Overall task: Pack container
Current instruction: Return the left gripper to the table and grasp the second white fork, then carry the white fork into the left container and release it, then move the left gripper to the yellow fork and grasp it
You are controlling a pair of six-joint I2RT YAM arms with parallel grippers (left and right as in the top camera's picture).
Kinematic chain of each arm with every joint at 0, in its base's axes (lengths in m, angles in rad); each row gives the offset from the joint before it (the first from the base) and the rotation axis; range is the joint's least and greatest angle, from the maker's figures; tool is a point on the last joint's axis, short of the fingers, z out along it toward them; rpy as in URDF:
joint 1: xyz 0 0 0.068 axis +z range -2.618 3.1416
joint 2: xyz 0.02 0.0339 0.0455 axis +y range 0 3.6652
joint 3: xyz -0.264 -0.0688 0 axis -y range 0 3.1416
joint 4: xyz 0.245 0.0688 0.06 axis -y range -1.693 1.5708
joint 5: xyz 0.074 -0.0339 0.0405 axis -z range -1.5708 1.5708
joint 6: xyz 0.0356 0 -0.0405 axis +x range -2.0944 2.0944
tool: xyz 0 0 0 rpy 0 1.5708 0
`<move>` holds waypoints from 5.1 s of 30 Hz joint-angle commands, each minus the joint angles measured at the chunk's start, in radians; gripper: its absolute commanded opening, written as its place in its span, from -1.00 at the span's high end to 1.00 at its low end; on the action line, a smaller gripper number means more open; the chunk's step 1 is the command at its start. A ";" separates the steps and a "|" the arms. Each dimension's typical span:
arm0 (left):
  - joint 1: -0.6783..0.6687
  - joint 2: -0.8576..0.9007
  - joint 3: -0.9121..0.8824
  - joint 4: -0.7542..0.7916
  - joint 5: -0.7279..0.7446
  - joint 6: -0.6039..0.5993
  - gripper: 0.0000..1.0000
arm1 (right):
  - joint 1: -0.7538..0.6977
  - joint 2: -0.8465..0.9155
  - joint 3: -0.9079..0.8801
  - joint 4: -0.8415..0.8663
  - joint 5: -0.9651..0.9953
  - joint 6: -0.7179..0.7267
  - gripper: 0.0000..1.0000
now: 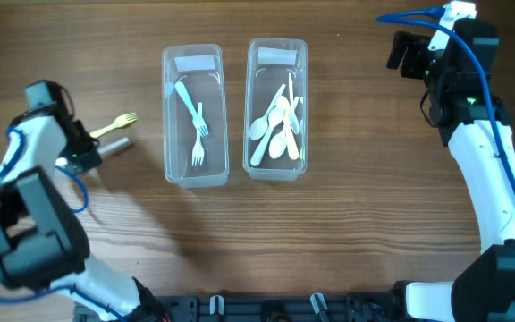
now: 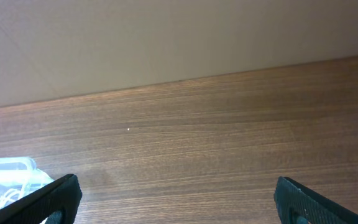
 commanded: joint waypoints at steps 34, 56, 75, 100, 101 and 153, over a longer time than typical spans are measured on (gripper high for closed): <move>-0.417 -0.310 0.017 0.230 0.465 1.611 -0.96 | -0.002 -0.011 0.004 0.002 0.017 -0.005 -0.99; -0.152 -0.282 0.017 0.118 -0.259 0.335 -1.00 | -0.002 -0.011 0.004 0.002 0.017 -0.005 -1.00; -0.079 0.097 0.017 0.465 -0.171 0.555 -0.99 | -0.002 -0.011 0.004 0.002 0.017 -0.005 -1.00; -0.043 0.211 0.017 0.479 -0.026 0.739 -0.99 | -0.002 -0.011 0.004 0.002 0.017 -0.006 -0.99; -0.043 0.224 0.017 0.472 -0.026 0.739 -1.00 | -0.002 -0.011 0.004 0.002 0.017 -0.005 -0.99; -0.090 -0.125 0.017 0.292 0.187 1.628 -0.47 | -0.002 -0.009 0.004 0.002 0.017 -0.005 -0.99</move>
